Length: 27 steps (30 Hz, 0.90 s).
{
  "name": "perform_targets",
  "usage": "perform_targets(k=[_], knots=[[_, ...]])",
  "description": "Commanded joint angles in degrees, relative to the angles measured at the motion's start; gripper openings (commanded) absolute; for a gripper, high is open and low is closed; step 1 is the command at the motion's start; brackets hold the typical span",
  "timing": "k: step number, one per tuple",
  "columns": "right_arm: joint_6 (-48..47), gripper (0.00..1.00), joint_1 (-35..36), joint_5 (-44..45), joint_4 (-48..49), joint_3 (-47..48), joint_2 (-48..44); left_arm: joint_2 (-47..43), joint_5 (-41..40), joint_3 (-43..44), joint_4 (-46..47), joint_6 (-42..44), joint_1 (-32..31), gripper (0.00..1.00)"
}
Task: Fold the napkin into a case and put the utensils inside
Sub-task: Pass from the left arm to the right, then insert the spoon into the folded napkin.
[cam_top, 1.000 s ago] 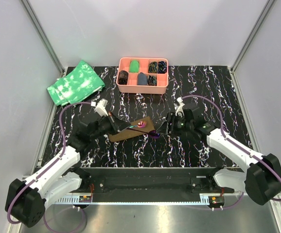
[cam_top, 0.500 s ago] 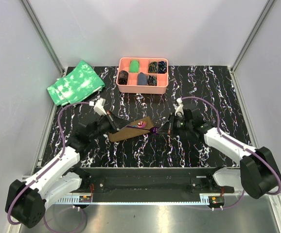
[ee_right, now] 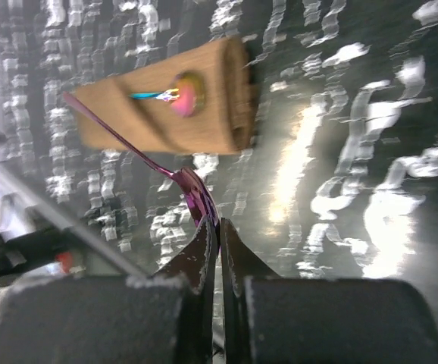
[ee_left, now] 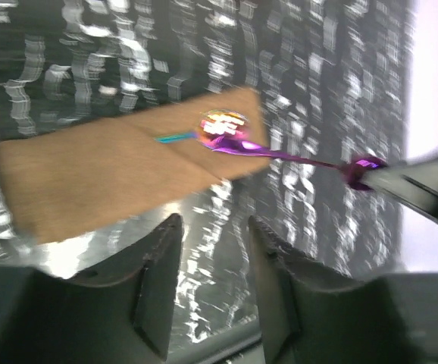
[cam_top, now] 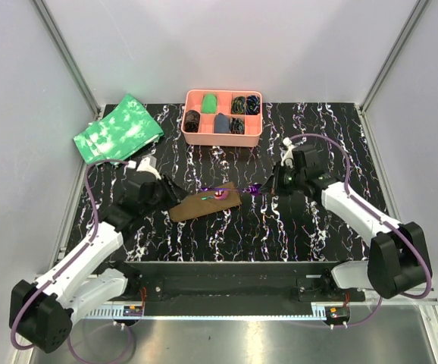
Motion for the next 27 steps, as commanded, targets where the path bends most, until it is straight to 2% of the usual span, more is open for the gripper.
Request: perform_targets(k=[1, 2, 5, 14, 27], knots=[[-12.13, 0.0, -1.24, 6.53, -8.43, 5.67, 0.79, 2.19, -9.79, 1.43, -6.18, 1.85, 1.16, 0.27], [-13.8, 0.0, -1.24, 6.8, -8.96, 6.37, 1.66, 3.24, -9.97, 1.17, -6.01, 1.76, 1.34, 0.13], [-18.29, 0.0, -1.59, 7.07, -11.42, 8.92, 4.72, 4.47, -10.85, -0.5, -4.08, 1.75, 1.69, 0.03], [-23.66, 0.0, -1.85, 7.33, -14.95, 14.64, 10.8, 8.17, -13.66, -1.91, -1.17, 3.95, 2.48, 0.0], [-24.02, 0.0, -1.76, -0.57, -14.07, 17.01, 16.6, 17.48, -14.1, -3.93, 3.22, 3.52, 3.54, 0.0]])
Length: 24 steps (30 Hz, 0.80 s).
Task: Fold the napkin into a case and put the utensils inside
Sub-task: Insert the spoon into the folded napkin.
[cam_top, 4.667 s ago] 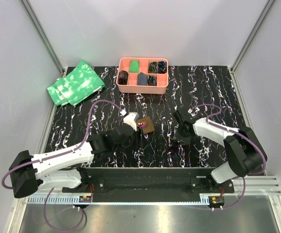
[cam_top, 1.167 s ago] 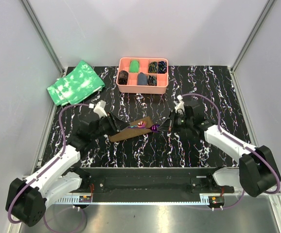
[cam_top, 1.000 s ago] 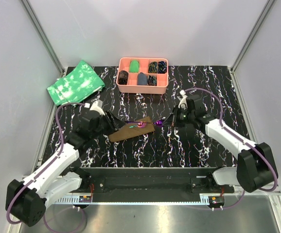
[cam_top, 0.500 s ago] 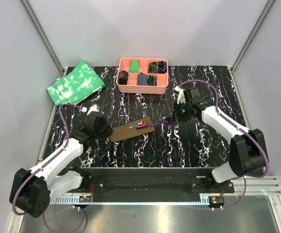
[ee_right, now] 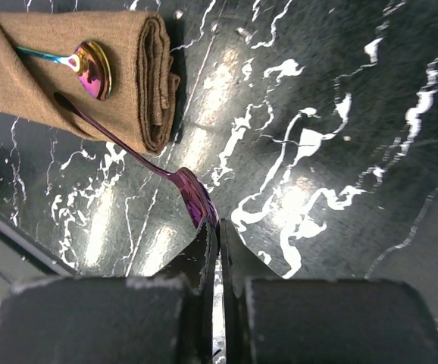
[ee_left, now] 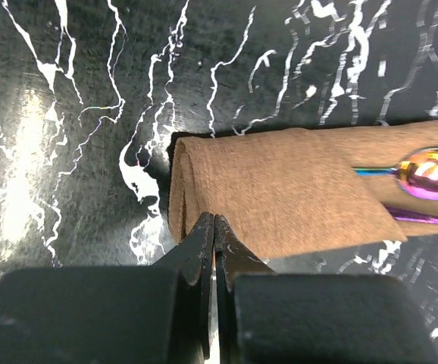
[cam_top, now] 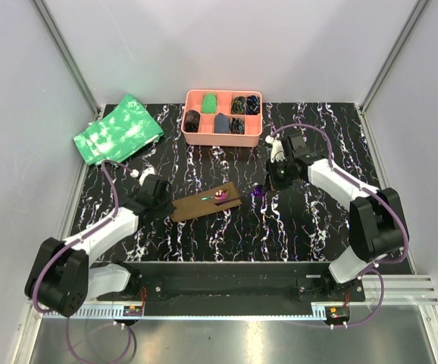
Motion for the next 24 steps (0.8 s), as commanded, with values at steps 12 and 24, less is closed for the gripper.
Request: perform_targets(k=[12, 24], knots=[[5.3, 0.0, 1.06, -9.37, 3.46, 5.02, 5.92, 5.11, -0.17, -3.09, 7.54, -0.69, 0.17, 0.0], [9.96, 0.0, 7.56, -9.2, 4.42, 11.52, 12.68, 3.44, 0.8, -3.79, 8.07, -0.95, 0.26, 0.0]])
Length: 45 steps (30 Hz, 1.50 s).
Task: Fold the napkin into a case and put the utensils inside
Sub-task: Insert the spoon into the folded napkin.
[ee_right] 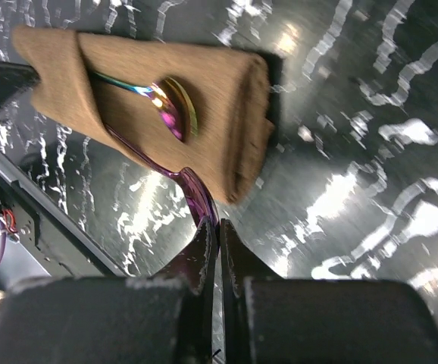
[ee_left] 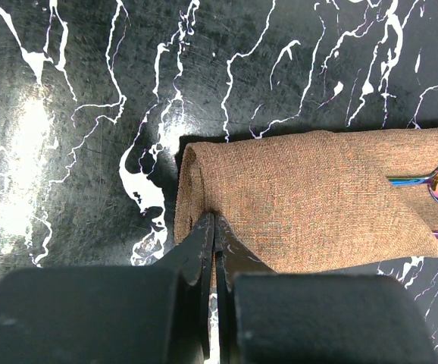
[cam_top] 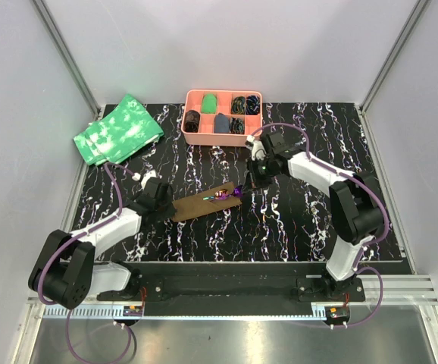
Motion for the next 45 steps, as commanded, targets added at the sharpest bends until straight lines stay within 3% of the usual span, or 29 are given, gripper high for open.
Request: perform_targets(k=[1, 19, 27, 37, 44, 45], knots=[[2.94, 0.0, 3.08, -1.85, 2.19, 4.73, 2.87, -1.3, 0.47, -1.06, 2.3, -0.45, 0.24, 0.0], [9.97, 0.0, 8.01, -5.8, 8.35, 6.93, 10.96, -2.62, 1.17, -1.5, 2.57, -0.8, 0.24, 0.0], [11.56, 0.05, 9.68, -6.16, 9.49, 7.63, 12.81, -3.41, 1.35, -1.94, 2.56, -0.89, 0.15, 0.0], [12.0, 0.25, 9.86, -3.97, 8.61, 7.02, 10.97, -8.5, 1.08, -0.63, -0.42, 0.6, 0.15, 0.0], [10.95, 0.46, 9.77, 1.04, 3.7, 6.93, 5.52, -17.46, 1.78, 1.31, -4.63, 1.84, 0.06, 0.08], [10.34, 0.57, 9.68, 1.83, 2.91, 7.1, 4.13, -18.17, 2.14, 1.48, -4.99, 1.92, 0.15, 0.11]])
